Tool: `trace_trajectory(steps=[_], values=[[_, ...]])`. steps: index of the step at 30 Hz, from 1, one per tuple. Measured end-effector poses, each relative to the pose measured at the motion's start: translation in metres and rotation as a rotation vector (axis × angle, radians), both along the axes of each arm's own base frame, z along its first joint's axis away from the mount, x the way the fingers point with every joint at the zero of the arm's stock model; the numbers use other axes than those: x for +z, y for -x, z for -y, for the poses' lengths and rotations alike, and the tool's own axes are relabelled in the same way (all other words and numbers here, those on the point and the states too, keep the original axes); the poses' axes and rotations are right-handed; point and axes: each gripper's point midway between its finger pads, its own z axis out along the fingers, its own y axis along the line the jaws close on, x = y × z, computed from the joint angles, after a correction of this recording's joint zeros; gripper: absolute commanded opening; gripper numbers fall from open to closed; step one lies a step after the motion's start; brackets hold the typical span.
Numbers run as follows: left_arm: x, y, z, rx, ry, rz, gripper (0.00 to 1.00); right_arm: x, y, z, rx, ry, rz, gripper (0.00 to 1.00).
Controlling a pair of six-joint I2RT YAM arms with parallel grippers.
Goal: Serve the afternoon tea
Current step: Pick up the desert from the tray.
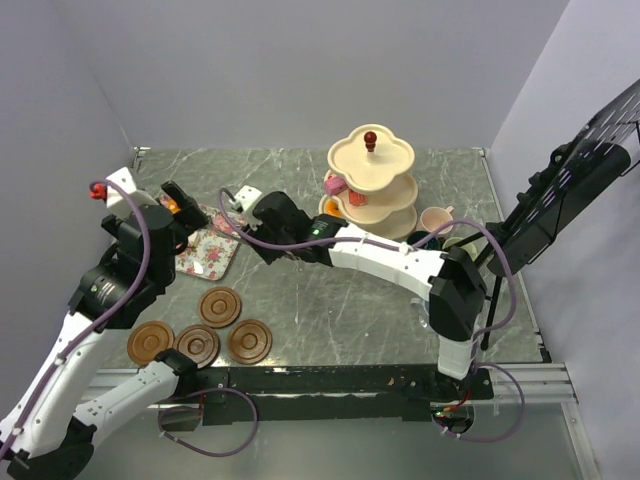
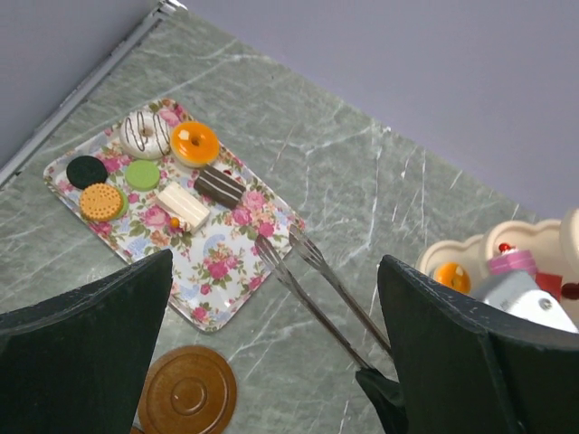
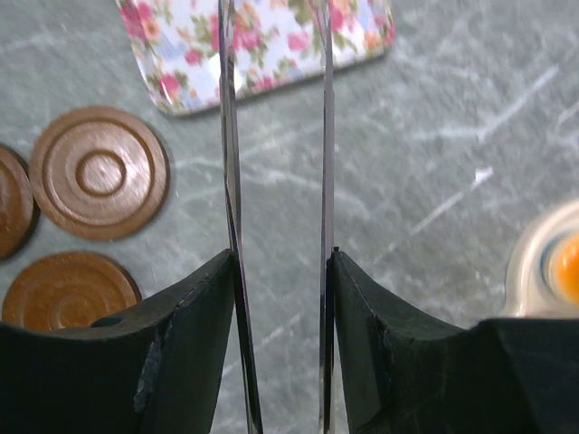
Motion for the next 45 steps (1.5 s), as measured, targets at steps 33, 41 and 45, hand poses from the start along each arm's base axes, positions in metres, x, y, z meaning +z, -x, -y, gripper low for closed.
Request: trace_trajectory(steps=[33,41,45], values=[[0.01,0.019,-0.028,0.105,0.021,0.074,1.0,-0.077,-0.034,-0.089,0.176,0.083,0.017,0.55],[0.01,0.02,-0.028,0.104,0.019,0.072,1.0,-0.089,-0.039,-0.086,0.152,0.119,0.022,0.56],[0.009,0.02,-0.028,0.105,0.018,0.071,1.0,-0.089,-0.043,-0.084,0.135,0.127,0.035,0.56]])
